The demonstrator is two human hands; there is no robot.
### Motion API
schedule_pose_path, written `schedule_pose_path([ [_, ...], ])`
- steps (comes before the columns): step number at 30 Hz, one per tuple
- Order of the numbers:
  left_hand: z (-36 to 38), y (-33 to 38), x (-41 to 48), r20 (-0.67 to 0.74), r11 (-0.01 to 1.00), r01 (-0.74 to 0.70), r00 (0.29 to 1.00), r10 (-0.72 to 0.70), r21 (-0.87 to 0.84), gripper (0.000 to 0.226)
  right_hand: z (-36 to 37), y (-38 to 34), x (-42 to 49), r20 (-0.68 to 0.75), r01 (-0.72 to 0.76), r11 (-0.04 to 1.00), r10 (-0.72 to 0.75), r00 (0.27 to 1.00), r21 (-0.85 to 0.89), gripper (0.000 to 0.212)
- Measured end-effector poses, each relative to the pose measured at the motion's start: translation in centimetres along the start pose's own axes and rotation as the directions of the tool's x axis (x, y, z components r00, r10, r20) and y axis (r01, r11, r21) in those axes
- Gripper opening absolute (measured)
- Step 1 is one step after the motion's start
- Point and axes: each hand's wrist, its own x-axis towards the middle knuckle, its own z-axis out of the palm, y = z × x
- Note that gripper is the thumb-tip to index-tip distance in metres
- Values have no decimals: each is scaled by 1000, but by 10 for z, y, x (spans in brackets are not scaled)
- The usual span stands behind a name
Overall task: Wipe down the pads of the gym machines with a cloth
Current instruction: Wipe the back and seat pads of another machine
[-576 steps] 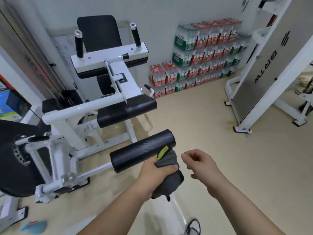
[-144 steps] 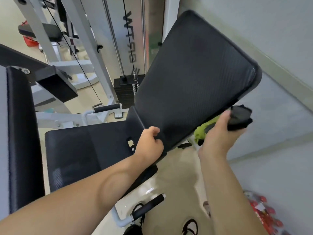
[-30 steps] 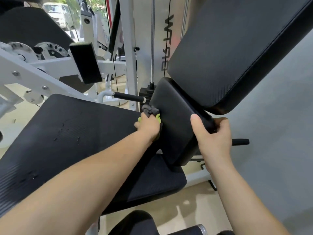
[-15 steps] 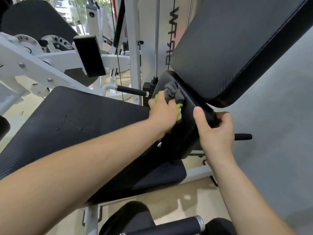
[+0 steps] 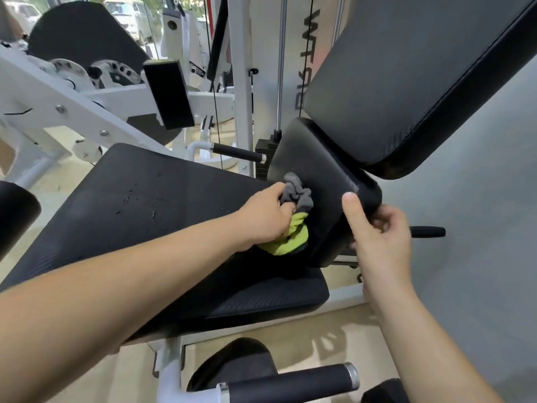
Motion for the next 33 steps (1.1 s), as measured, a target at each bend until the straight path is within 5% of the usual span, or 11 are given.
schedule_pose_path([
  [3, -25, -16, -37, 132, 869, -176, 983, 129, 462, 32, -9, 51, -23, 173, -195, 969, 220, 960, -154, 65],
  [6, 7, -17, -71, 242, 556, -221, 970, 37, 801, 34, -10, 92, -29, 221, -295, 915, 359, 907, -276, 38],
  [8, 37, -5, -92, 311, 554, -303, 947, 82, 776, 37, -11, 103, -19, 208, -283, 913, 351, 913, -294, 12],
  [11, 68, 10, -119, 502, 645, -502, 840, 206, 576, 36, -14, 105, -6, 219, -335, 894, 405, 888, -297, 17],
  [13, 73, 7, -127, 529, 679, -505, 825, 198, 534, 36, -18, 109, -7, 255, -405, 859, 487, 835, -313, 21],
  [17, 38, -1, -109, 328, 592, -397, 917, 225, 702, 31, -16, 113, -7, 299, -396, 842, 510, 807, -366, 22],
  [20, 12, -9, -78, 165, 590, -176, 984, 74, 788, 30, -12, 109, 1, 291, -399, 837, 515, 806, -375, 18],
  [27, 59, 2, -63, 102, 631, -12, 989, -107, 776, 35, -9, 113, -3, 262, -370, 853, 477, 839, -369, 15],
  [31, 62, -14, -93, 229, 608, -245, 968, 106, 755, 26, -13, 118, 0, 273, -373, 854, 480, 834, -363, 14],
  [33, 62, -18, -98, 399, 541, -502, 865, 304, 675, 18, -14, 117, 2, 271, -394, 858, 486, 831, -329, 11],
])
